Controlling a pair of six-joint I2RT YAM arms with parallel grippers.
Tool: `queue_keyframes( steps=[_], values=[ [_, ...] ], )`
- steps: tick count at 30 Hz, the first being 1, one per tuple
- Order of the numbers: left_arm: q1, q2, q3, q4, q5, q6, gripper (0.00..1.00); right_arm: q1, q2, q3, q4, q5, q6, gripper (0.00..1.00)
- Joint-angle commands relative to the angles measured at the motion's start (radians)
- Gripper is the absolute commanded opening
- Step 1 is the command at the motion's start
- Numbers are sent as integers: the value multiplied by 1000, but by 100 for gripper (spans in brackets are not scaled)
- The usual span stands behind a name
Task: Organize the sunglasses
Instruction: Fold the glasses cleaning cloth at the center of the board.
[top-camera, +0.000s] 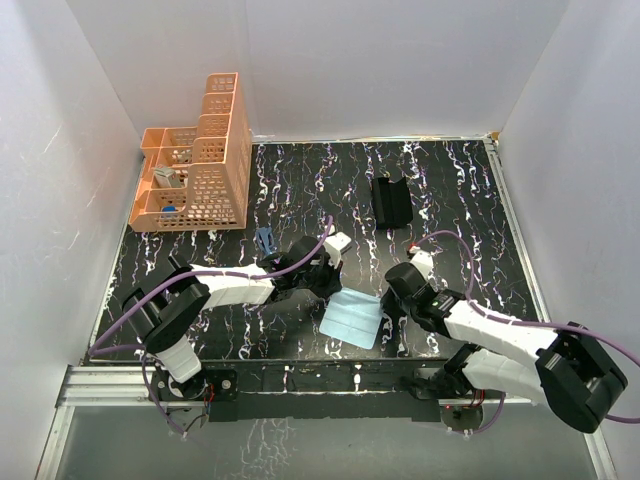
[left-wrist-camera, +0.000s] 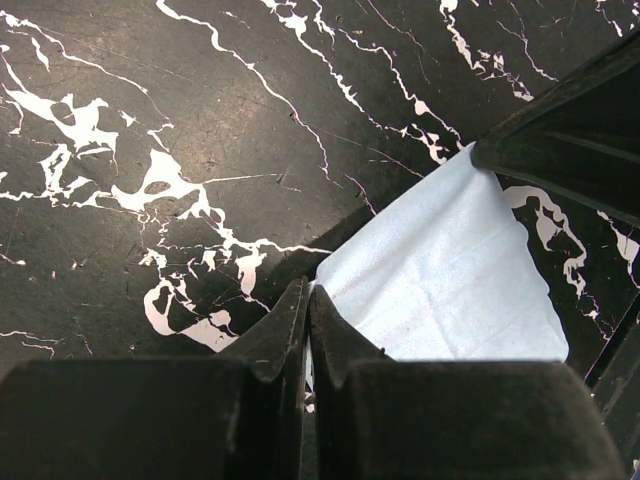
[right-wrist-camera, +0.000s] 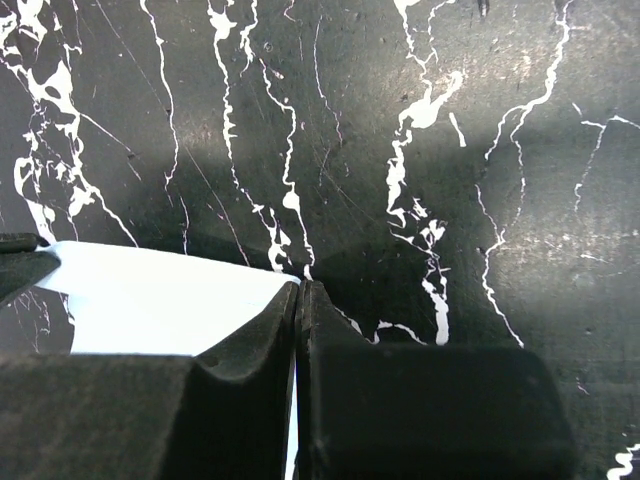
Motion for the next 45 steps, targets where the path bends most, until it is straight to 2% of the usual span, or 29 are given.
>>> queue_keyframes(
  steps=[1, 13, 27, 45],
  values=[
    [-3, -27, -19, 13, 4, -1, 0, -1, -57, 31, -31, 11, -37, 0],
    [-9, -68, -44, 14, -8, 0, 0, 37, -64, 58, -44, 1, -51, 0],
    [-21, -116, -76, 3, -20, -6, 0, 173, -55, 85, -84, 70, 19, 0],
    [-46, -160, -126, -3, -49, -15, 0, 224, -138, 70, -153, 100, 68, 0]
  ],
)
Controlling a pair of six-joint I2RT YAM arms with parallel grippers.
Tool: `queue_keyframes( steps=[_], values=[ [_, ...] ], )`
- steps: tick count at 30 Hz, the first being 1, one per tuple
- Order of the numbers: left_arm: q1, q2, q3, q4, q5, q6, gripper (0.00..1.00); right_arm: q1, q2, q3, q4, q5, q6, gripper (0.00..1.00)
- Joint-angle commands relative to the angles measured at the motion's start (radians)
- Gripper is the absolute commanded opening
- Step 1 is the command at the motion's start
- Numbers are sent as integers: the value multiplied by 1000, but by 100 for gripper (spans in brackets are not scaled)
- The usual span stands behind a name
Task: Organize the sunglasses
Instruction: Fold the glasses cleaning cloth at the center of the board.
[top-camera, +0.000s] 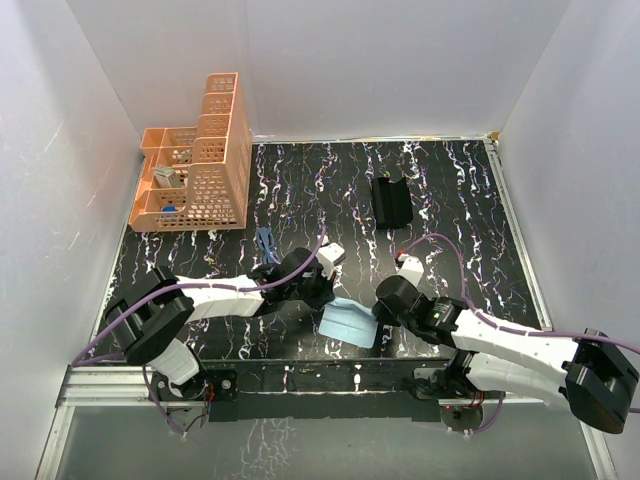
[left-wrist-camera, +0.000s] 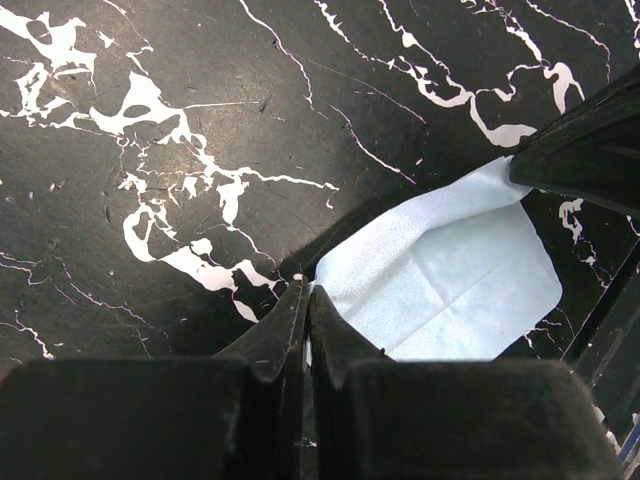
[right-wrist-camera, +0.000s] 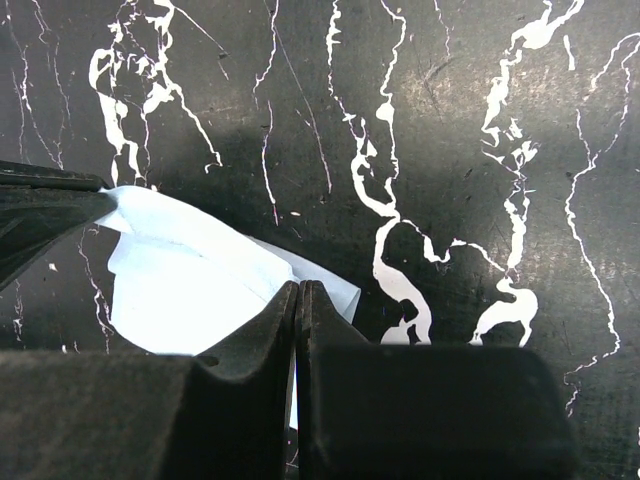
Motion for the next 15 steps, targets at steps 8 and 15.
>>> queue_keyframes(
  steps=[8, 15],
  values=[
    [-14, -70, -28, -12, -23, -5, 0, 25, -30, 18, -12, 40, 37, 0],
    [-17, -75, -36, -11, -23, -7, 0, 44, -35, 12, -18, 47, 49, 0]
  ],
)
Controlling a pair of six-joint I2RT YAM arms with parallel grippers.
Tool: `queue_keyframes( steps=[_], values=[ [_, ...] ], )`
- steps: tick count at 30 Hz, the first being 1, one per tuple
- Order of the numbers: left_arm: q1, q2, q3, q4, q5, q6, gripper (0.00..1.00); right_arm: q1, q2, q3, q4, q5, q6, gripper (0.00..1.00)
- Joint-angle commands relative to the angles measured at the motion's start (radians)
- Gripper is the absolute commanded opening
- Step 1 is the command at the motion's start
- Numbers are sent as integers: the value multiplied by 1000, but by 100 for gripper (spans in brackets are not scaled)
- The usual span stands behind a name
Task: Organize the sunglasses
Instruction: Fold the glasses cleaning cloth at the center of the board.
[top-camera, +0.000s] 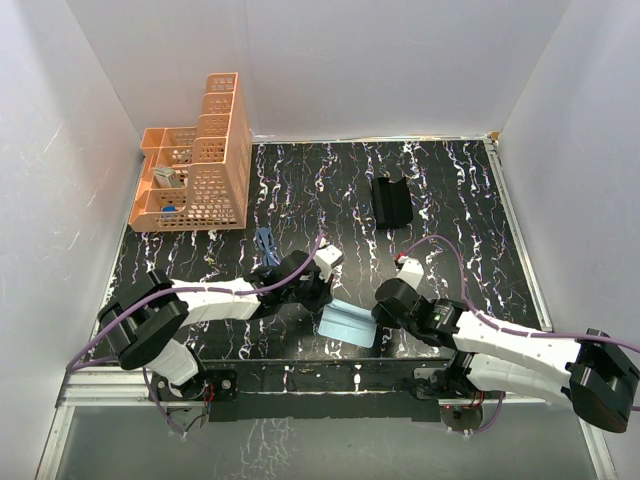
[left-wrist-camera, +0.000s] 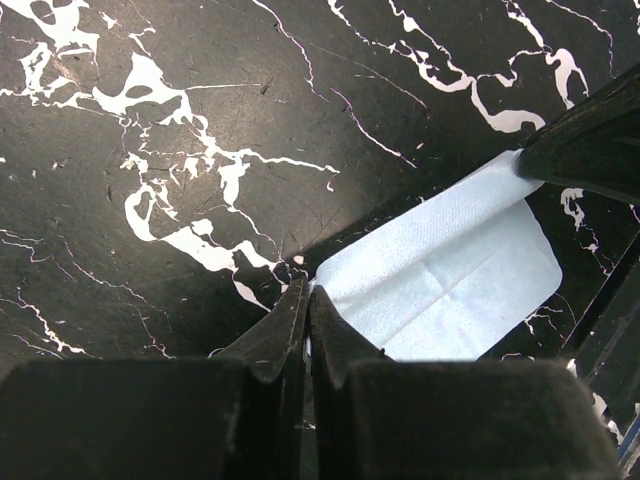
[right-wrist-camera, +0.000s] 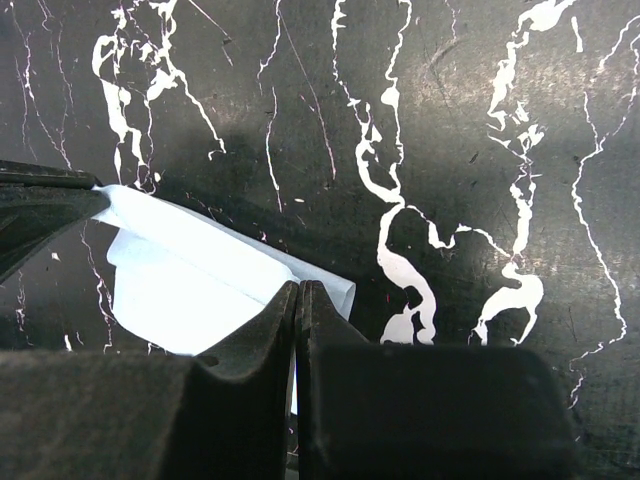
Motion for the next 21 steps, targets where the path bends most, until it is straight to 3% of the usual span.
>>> queue_keyframes(
  steps=[1, 21],
  values=[
    [-9, -39, -5, -9, -5, -9, 0, 19, -14, 13, 4, 37, 26, 0],
    [-41, -57, -27, -18, -25, -23, 0, 103, -2, 9, -18, 77, 84, 0]
  ],
)
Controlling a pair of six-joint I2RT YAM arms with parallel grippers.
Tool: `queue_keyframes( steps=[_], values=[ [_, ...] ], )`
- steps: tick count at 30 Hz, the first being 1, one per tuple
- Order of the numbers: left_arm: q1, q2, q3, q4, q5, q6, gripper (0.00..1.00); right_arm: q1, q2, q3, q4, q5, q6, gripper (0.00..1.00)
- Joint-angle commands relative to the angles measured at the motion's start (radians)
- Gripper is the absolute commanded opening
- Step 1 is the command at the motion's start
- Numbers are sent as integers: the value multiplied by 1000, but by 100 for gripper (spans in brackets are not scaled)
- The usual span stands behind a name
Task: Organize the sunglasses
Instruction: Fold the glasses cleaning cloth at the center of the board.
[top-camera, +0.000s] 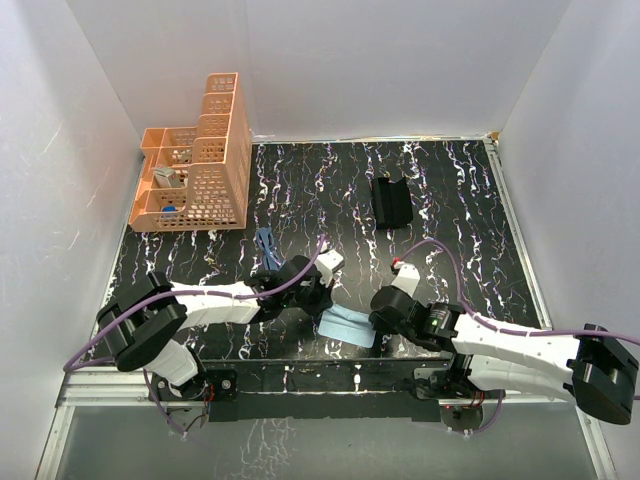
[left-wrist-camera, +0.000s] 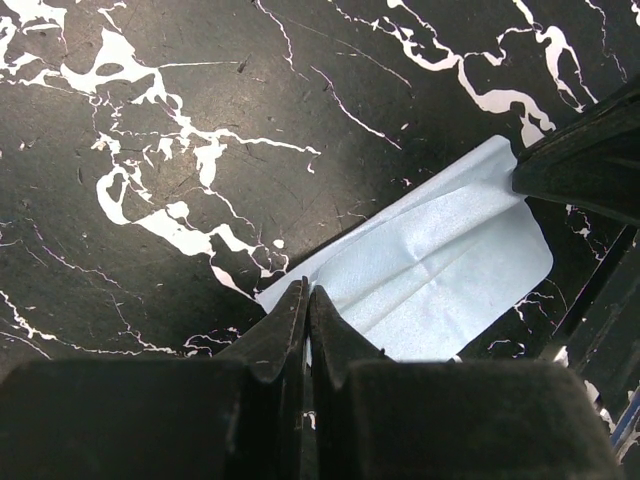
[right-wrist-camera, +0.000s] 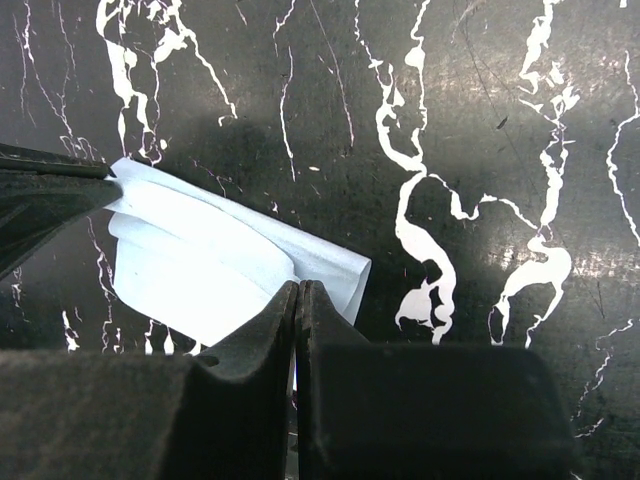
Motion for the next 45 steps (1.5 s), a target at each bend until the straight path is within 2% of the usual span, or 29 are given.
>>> queue_keyframes(
  steps=[1, 45],
  values=[
    [-11, -46, -11, -14, -9, -8, 0, 22, -9, 8, -5, 43, 37, 0],
    [-76, -99, -60, -36, -56, -38, 0, 120, -24, -12, -58, 87, 131, 0]
  ],
)
